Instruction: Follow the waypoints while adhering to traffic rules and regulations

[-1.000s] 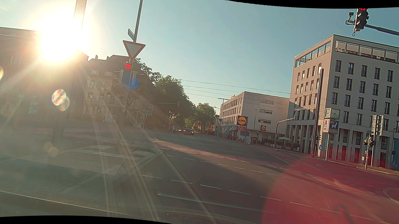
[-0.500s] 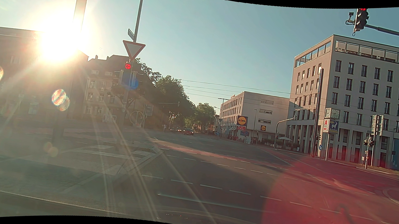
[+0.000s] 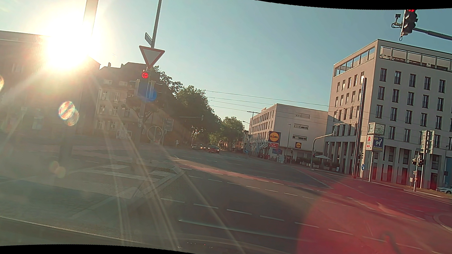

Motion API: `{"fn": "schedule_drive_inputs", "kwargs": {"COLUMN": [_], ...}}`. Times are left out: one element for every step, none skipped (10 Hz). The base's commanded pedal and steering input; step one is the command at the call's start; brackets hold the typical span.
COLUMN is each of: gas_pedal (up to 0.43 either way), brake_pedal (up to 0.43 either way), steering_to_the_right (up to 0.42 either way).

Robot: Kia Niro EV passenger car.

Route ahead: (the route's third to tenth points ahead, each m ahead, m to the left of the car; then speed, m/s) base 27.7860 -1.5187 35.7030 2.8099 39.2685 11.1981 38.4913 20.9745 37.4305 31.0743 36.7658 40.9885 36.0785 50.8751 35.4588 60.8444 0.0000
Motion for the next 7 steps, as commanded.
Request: {"fn": "schedule_drive_inputs", "kwargs": {"gas_pedal": [0.0,0.0,0.0,0.0,0.0,0.0,0.0], "brake_pedal": [0.226,0.226,0.226,0.226,0.226,0.226,0.226], "steering_to_the_right": [-0.001,-0.001,-0.001,-0.001,-0.001,-0.001,-0.001]}}
